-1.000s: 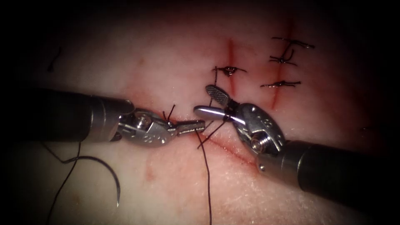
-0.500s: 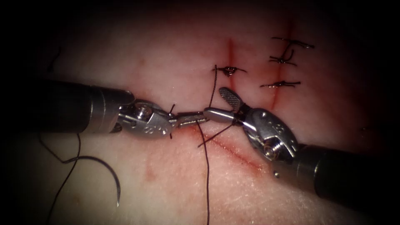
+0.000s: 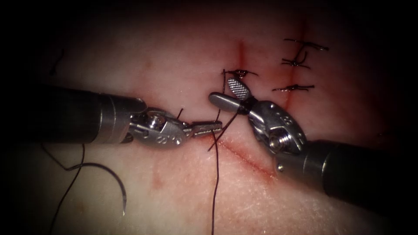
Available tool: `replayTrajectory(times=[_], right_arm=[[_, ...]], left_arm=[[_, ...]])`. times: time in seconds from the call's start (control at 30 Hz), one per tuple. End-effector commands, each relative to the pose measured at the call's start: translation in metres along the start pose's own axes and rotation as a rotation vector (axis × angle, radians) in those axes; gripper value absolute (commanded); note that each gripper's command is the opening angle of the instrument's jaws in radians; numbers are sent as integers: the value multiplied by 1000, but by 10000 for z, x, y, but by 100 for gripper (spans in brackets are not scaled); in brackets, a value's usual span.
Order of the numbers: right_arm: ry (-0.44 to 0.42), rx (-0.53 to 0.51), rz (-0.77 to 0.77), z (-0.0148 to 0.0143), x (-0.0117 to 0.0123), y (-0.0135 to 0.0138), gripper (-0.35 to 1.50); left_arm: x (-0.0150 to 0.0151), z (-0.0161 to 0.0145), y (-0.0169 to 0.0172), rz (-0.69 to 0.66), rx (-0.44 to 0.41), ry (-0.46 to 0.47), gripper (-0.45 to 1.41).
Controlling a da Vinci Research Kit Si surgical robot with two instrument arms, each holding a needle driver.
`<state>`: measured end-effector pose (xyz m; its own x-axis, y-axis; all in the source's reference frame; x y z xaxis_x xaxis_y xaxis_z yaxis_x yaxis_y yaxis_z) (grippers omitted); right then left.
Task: Wound Closure
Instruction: Grab the suture tail with the right tool.
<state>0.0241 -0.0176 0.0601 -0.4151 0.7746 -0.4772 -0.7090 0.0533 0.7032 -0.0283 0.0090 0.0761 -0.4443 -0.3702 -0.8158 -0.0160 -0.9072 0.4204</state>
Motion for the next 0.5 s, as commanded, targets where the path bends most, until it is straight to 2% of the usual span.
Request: replayTrajectory(times=[0.03,0.27,0.37,0.5], right_arm=[[-18,-2,16,18,-7,0,101],[-49,-16,43,28,-15,7,103],[-55,-8,47,28,-14,1,87],[-61,-4,61,31,-14,-3,81]], left_arm=[[-1,7,2,1,-3,1,-45],[0,9,-1,8,-12,-3,-45],[1,8,-1,8,-12,-3,-45],[0,7,-1,8,-13,-3,-45]])
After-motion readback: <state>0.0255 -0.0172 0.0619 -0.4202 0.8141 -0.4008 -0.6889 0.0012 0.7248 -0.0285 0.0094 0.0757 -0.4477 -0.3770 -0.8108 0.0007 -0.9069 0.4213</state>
